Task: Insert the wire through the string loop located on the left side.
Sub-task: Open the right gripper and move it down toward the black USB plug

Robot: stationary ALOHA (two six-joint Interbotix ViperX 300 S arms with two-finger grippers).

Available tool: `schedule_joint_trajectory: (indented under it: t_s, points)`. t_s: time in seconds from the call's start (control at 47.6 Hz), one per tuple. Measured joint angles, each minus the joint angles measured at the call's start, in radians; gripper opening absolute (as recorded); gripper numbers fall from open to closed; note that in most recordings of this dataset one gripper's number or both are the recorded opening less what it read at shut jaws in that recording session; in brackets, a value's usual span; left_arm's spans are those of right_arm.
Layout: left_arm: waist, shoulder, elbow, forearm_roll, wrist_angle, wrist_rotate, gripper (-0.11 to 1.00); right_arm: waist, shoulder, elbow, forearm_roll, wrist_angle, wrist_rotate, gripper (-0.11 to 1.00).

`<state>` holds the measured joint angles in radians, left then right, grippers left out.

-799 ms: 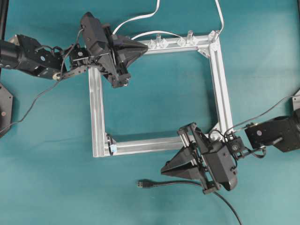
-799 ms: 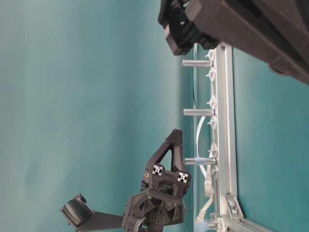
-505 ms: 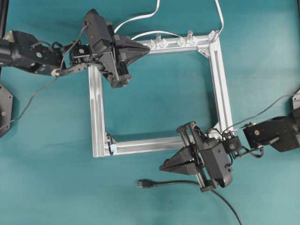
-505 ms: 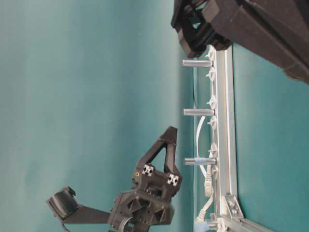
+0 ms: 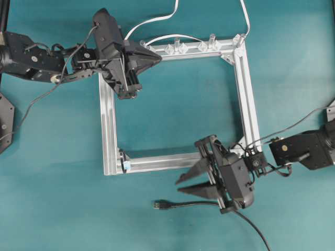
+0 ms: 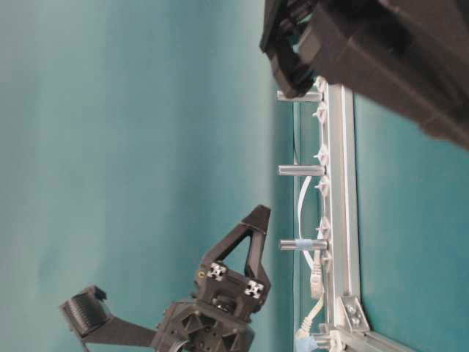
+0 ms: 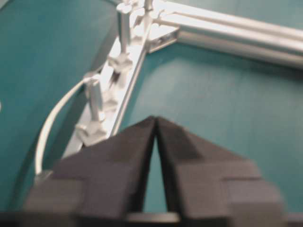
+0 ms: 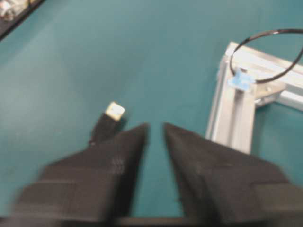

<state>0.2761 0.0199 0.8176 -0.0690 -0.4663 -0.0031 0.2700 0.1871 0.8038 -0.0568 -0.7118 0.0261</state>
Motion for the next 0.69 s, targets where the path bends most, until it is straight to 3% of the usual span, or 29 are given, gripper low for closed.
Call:
schedule_joint_trajectory:
  t_s: [0.105,0.189,0.357,0.694]
  points:
    - [-0.002,-0.015,-0.002,0.0,0.012,0.002,0.51,0.0,0.0,-0.005,0.005,0.003,0.0,0.8]
    - [-0.002,-0.028,0.0,0.0,0.029,0.003,0.68,0.0,0.0,-0.005,0.005,0.003,0.0,0.83]
    - [-0.002,-0.038,-0.002,0.0,0.054,0.005,0.71,0.0,0.0,-0.005,0.012,0.005,0.0,0.83]
    - [-0.006,-0.046,-0.002,0.002,0.089,0.003,0.8,0.006,0.0,-0.005,0.074,0.005,0.0,0.82]
